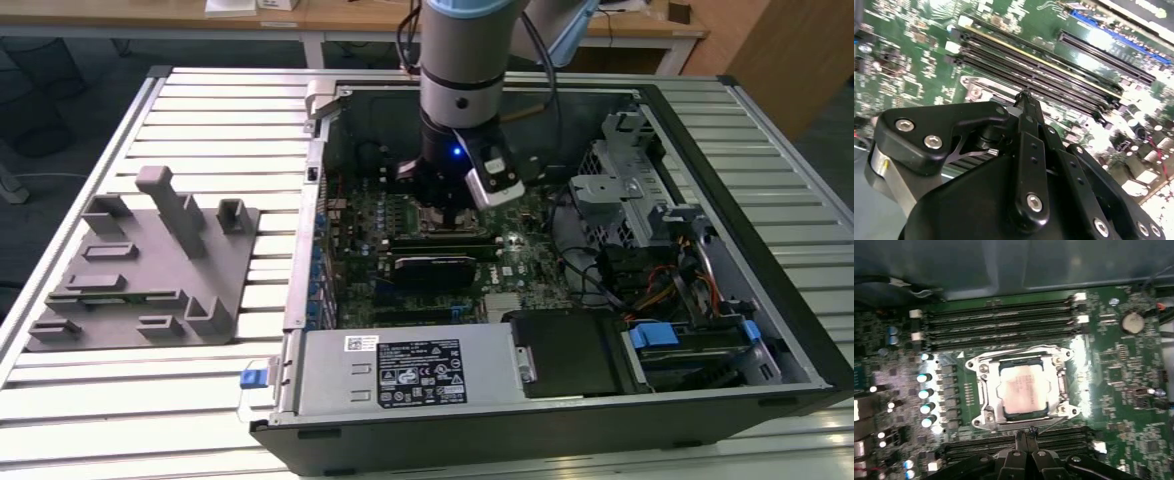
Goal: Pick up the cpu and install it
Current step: 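Install the second cpu locking lever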
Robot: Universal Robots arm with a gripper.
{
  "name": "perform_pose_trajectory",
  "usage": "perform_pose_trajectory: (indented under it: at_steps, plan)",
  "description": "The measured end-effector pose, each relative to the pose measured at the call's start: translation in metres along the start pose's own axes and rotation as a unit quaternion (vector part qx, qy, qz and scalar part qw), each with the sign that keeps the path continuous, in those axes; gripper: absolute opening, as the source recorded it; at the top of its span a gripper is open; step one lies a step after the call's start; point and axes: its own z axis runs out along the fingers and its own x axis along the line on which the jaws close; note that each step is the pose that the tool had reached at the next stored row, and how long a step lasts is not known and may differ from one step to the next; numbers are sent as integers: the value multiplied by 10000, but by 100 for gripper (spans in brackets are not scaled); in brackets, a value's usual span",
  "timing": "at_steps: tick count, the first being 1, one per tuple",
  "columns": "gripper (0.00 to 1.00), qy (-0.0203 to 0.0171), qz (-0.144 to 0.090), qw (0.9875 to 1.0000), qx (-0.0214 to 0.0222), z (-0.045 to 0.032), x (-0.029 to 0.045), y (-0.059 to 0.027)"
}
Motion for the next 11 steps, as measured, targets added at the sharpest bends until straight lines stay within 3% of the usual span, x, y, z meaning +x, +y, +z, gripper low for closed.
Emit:
perform_pose_trajectory:
  at_steps: [4,11]
  plan:
    - [11,214,-84,9997,24,17,0,-2]
    - [11,221,-103,9997,26,18,0,-4]
